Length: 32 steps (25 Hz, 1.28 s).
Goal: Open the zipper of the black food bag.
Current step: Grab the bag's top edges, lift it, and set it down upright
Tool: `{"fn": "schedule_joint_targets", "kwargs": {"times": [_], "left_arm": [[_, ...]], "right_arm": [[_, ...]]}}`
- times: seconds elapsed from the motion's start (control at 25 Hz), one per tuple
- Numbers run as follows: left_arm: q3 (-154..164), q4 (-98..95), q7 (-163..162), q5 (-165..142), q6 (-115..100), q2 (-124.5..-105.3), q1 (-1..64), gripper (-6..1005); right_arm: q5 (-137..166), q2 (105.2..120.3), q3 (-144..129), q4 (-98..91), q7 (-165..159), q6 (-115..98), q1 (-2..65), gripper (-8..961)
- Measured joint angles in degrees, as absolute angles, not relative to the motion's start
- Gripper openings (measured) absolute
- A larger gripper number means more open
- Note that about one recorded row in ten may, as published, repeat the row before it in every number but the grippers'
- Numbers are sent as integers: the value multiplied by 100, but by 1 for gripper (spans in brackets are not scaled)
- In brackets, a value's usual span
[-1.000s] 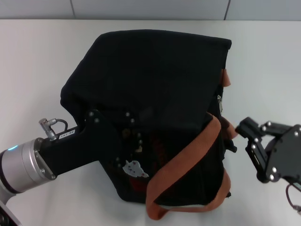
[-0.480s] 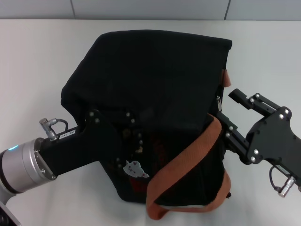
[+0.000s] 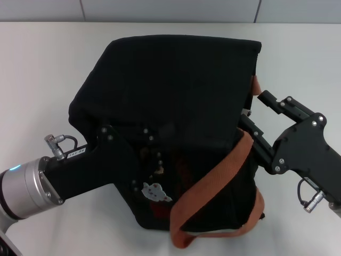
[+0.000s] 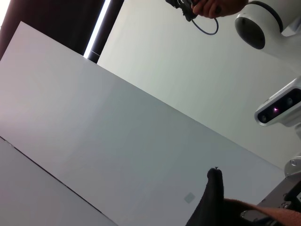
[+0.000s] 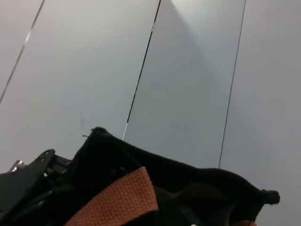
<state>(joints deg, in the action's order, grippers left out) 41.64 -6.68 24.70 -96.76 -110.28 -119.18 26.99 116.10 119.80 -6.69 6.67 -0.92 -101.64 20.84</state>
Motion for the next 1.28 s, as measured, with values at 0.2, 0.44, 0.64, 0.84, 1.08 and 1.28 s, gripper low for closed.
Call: {"fn": "schedule_joint_targets", "kwargs": {"times": [0.2, 0.44, 0.64, 0.84, 1.08, 1.28], "left_arm": [[4166, -667, 2464, -9677, -11030, -11918, 2699, 88], [4166, -668, 2456, -9675, -11030, -11918, 2698, 88], [4166, -668, 2452, -9676, -11030, -11918, 2698, 87], [4166, -668, 2452, -9677, -11029, -11918, 2703, 87], [4166, -668, 2452, -9680, -11030, -11918, 2713, 87], [4164, -668, 2452, -9680, -11030, -11918, 2716, 87]], "right_arm": [[11608, 11980, -643, 757, 118, -10138, 2066, 467], [11602, 11980, -543, 900, 654, -10124, 2020, 462], [11602, 11967, -395, 849, 704, -10115, 1932, 456], [11602, 11973, -378, 836, 946, -9999, 1916, 450], [11637, 11980, -418, 894, 1237, -9916, 1943, 443], [11662, 11980, -424, 902, 1423, -9847, 1910, 437]]}}
